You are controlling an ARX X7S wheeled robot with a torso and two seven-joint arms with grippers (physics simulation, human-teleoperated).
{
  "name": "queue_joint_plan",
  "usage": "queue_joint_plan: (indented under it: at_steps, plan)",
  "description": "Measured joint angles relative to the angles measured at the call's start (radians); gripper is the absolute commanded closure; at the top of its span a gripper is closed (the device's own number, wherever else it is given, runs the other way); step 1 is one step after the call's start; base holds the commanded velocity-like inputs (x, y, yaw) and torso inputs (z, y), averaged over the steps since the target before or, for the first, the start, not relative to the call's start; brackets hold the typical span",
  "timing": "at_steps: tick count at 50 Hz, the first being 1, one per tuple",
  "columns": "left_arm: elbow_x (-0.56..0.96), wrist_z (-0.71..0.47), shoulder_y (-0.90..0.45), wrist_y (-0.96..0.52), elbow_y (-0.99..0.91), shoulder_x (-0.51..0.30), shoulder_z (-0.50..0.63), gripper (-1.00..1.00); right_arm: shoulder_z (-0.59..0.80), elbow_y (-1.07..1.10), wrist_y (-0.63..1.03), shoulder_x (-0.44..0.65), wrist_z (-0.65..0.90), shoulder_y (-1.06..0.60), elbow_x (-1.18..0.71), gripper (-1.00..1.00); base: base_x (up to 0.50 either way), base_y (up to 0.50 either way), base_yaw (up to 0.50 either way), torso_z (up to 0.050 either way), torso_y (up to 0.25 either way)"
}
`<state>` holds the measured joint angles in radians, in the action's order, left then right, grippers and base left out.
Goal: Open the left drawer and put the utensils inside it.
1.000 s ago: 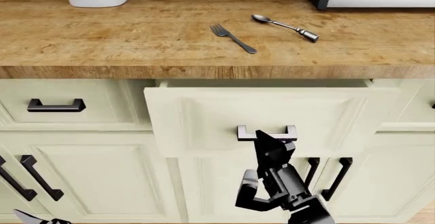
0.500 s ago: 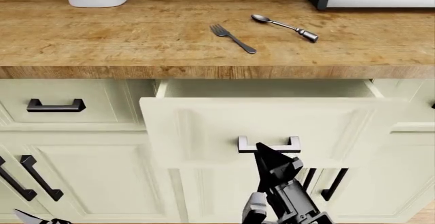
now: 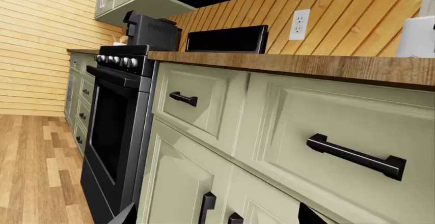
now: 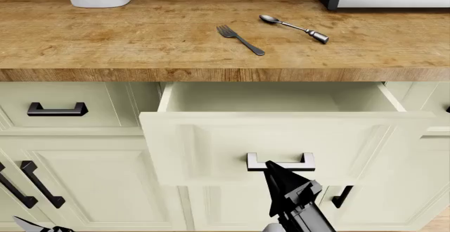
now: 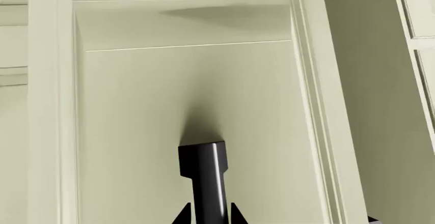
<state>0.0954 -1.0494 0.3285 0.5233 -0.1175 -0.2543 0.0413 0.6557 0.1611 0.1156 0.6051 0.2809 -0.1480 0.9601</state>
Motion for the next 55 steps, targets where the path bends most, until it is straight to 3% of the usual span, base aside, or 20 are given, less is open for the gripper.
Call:
queue_joint_plan:
  at_steps: [27, 28, 55]
  plan:
    - [-0.001, -0.005, 0.003, 0.000, -0.004, -0.004, 0.002, -1.00, 0.003, 0.061, 0.002, 0.037, 0.035, 0.063, -0.019, 1.00, 0.00, 0.00, 0.00, 0.000, 0.000]
    - [-0.001, -0.005, 0.003, 0.000, -0.004, -0.004, 0.002, -1.00, 0.003, 0.061, 0.002, 0.036, 0.036, 0.063, -0.020, -1.00, 0.00, 0.00, 0.00, 0.000, 0.000]
    - [0.000, -0.008, -0.001, -0.008, -0.008, -0.008, 0.008, -1.00, 0.041, 0.114, -0.015, 0.023, 0.049, 0.080, -0.028, -1.00, 0.00, 0.00, 0.00, 0.000, 0.000]
